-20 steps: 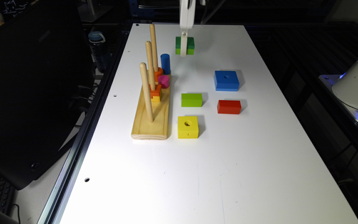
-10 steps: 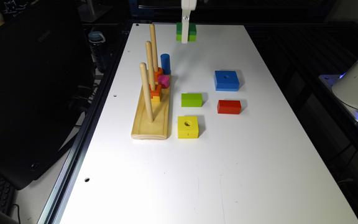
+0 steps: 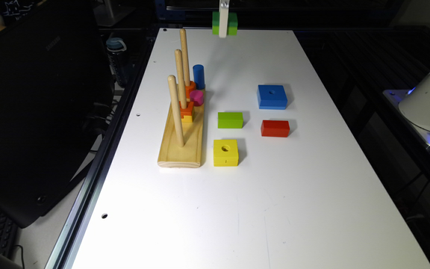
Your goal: Pick up green block.
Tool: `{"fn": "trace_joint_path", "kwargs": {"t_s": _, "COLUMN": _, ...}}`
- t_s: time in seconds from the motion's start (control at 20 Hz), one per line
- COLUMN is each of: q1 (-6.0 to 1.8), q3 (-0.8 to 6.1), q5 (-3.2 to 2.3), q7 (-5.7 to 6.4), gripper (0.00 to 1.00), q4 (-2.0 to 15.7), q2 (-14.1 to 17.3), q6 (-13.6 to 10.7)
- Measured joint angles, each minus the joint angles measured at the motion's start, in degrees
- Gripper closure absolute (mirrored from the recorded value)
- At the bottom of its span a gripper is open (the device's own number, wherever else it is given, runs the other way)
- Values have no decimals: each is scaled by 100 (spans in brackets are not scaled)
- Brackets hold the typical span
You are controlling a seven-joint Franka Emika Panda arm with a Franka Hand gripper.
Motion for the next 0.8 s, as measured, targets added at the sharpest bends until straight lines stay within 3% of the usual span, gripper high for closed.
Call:
{"fn": "trace_joint_path", "kwargs": {"t_s": 0.25, "q1": 0, "q3": 5, "q5": 1, "q7": 0, "gripper": 100, "q4": 14, "q2": 11, "q6": -2}}
{"fn": "trace_joint_path", "kwargs": {"t_s": 0.5, "q1": 0, "q3": 8, "q5": 8, "q7": 0, "gripper": 100, "q4": 130, "q2": -202, "q6": -309}}
{"fn": "trace_joint_path", "kwargs": {"t_s": 0.8, "q1": 0, "q3": 8, "q5": 10, "q7": 0, "gripper": 100, "q4": 129, "q2": -207, "q6": -323}}
